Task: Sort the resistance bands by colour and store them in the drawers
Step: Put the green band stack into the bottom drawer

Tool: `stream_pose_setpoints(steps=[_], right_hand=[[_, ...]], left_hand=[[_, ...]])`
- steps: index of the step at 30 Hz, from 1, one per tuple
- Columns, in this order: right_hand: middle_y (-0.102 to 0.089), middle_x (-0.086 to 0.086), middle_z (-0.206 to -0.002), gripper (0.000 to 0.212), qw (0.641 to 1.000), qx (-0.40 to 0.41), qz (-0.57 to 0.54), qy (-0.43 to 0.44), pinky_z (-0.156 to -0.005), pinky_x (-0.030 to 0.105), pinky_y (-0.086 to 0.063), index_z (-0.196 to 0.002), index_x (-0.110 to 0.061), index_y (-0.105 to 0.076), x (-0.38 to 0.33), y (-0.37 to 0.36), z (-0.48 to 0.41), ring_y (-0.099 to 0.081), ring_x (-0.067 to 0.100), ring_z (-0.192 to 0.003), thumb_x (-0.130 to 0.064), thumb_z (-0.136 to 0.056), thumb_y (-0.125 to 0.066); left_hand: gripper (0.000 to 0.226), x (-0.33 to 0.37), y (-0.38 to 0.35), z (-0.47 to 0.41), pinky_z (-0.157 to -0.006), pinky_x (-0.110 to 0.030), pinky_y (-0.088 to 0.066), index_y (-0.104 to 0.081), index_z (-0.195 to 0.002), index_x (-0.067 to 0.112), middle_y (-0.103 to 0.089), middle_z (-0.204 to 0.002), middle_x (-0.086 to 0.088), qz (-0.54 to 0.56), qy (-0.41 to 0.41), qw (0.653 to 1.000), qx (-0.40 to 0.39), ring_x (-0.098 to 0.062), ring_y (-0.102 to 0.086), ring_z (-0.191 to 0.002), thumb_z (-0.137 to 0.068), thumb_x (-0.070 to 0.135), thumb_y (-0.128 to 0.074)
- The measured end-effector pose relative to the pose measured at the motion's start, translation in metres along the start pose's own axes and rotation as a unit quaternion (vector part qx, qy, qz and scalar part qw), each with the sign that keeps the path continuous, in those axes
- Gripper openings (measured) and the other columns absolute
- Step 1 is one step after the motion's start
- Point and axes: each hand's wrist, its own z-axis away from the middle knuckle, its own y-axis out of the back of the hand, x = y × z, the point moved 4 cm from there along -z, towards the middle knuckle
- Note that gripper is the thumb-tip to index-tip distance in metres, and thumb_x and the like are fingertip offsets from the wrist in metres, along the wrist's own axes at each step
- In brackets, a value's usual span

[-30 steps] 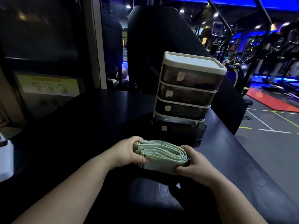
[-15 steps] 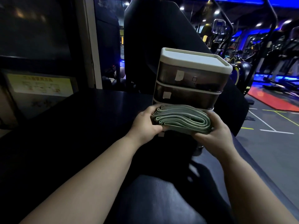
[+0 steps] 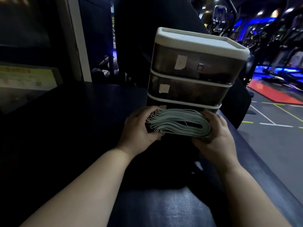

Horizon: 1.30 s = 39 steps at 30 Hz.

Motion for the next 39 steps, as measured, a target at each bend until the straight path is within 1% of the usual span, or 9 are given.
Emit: stream_pose_setpoints(steps=[7,12,15,19,22,26,32,35,39], right_hand=[[-0.049,-0.023,-0.108,0.068,1.000,-0.018,0.014,0.002,-0.083,0.025,-0.039,-0.124,-0.033,-0.057,0.002,0.002,0.005,-0.051,0.001,-0.102,-0.032,-0.057,-0.071],[-0.056,-0.033,-0.101,0.067,0.999,-0.040,0.007,0.009,-0.082,0.023,-0.045,-0.120,-0.043,-0.049,0.003,0.006,0.007,-0.053,-0.007,-0.097,-0.043,-0.055,-0.065],[-0.058,-0.040,-0.098,0.066,0.999,-0.052,0.011,0.003,-0.077,0.019,-0.045,-0.119,-0.045,-0.047,0.003,0.010,0.008,-0.058,-0.006,-0.093,-0.040,-0.057,-0.067],[-0.054,-0.049,-0.087,0.061,0.997,-0.062,0.040,0.023,-0.084,0.034,-0.047,-0.115,-0.045,-0.045,0.000,0.011,0.007,-0.060,0.005,-0.086,-0.046,-0.057,-0.061],[-0.051,-0.044,-0.079,0.059,0.996,-0.053,0.053,0.045,-0.087,0.040,-0.045,-0.113,-0.043,-0.048,-0.001,0.010,0.006,-0.057,0.004,-0.088,-0.052,-0.055,-0.057],[-0.045,-0.043,-0.086,0.061,0.997,-0.060,0.053,0.023,-0.095,0.035,-0.038,-0.114,-0.045,-0.050,0.006,0.009,0.006,-0.044,-0.002,-0.097,-0.057,-0.054,-0.056],[-0.053,-0.024,-0.103,0.068,0.991,-0.111,0.052,-0.047,-0.102,0.035,-0.034,-0.120,-0.045,-0.049,0.019,0.003,0.005,-0.046,0.015,-0.119,-0.065,-0.055,-0.052],[-0.054,-0.025,-0.096,0.056,0.994,-0.089,0.036,-0.055,-0.103,0.044,-0.037,-0.106,-0.042,-0.045,0.018,0.006,0.002,-0.051,0.009,-0.107,-0.063,-0.055,-0.055],[-0.054,-0.022,-0.087,0.052,0.993,-0.085,0.064,-0.049,-0.103,0.050,-0.036,-0.097,-0.035,-0.047,0.017,0.008,0.001,-0.049,0.004,-0.095,-0.067,-0.057,-0.052]], left_hand=[[0.075,-0.003,0.003,0.006,-0.097,-0.030,-0.048,-0.060,-0.127,0.024,-0.054,-0.103,0.029,-0.002,0.065,0.997,-0.044,0.000,-0.057,-0.102,-0.059,0.027,-0.092],[0.079,-0.007,0.002,0.009,-0.103,-0.041,-0.044,-0.052,-0.124,0.046,-0.063,-0.114,0.021,0.031,0.092,0.992,-0.084,-0.003,-0.059,-0.110,-0.051,0.059,-0.079],[0.073,-0.004,0.002,0.010,-0.102,-0.042,-0.046,-0.044,-0.118,0.063,-0.062,-0.117,0.021,0.045,0.083,0.991,-0.099,-0.002,-0.059,-0.111,-0.052,0.062,-0.075],[0.075,-0.001,0.003,0.011,-0.108,-0.044,-0.036,-0.036,-0.120,0.064,-0.046,-0.117,0.029,-0.001,0.088,0.990,-0.112,-0.007,-0.046,-0.118,-0.052,0.069,-0.068],[0.066,0.002,0.004,0.012,-0.106,-0.041,-0.032,-0.040,-0.112,0.061,-0.040,-0.108,0.029,-0.027,0.089,0.988,-0.120,-0.006,-0.039,-0.112,-0.050,0.072,-0.059],[0.061,-0.001,0.002,0.012,-0.100,-0.033,-0.028,-0.043,-0.110,0.061,-0.039,-0.108,0.027,-0.048,0.086,0.987,-0.125,-0.007,-0.037,-0.110,-0.051,0.074,-0.054],[0.072,-0.001,-0.001,0.009,-0.095,-0.030,-0.023,-0.038,-0.114,0.055,-0.043,-0.115,0.016,-0.060,0.116,0.984,-0.121,-0.009,-0.035,-0.113,-0.047,0.076,-0.051],[0.074,0.004,0.000,0.006,-0.091,-0.028,-0.024,-0.037,-0.109,0.040,-0.044,-0.106,0.014,-0.074,0.117,0.986,-0.090,-0.007,-0.033,-0.103,-0.045,0.076,-0.047],[0.072,0.008,-0.001,0.006,-0.084,-0.021,-0.014,-0.039,-0.107,0.036,-0.043,-0.101,0.018,-0.112,0.107,0.980,-0.125,0.001,-0.023,-0.097,-0.049,0.078,-0.038]])
